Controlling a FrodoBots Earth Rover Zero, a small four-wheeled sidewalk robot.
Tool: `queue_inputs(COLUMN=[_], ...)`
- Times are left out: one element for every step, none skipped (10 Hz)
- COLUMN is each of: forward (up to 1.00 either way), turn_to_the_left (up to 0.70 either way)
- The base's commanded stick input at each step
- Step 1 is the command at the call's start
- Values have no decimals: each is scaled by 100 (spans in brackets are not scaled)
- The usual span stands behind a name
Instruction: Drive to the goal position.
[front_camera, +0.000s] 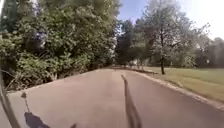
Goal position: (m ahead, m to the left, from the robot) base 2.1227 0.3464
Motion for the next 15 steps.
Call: queue_inputs(forward=[70, 70, 70, 70, 70, 70, 70, 70, 70, 70, 70, 70, 55, 0, 0], turn_to_the_left=[0, 0, -10, -35, -29, -11, 0, 0, 0, 0, 0, 0, 0, 0, 0])
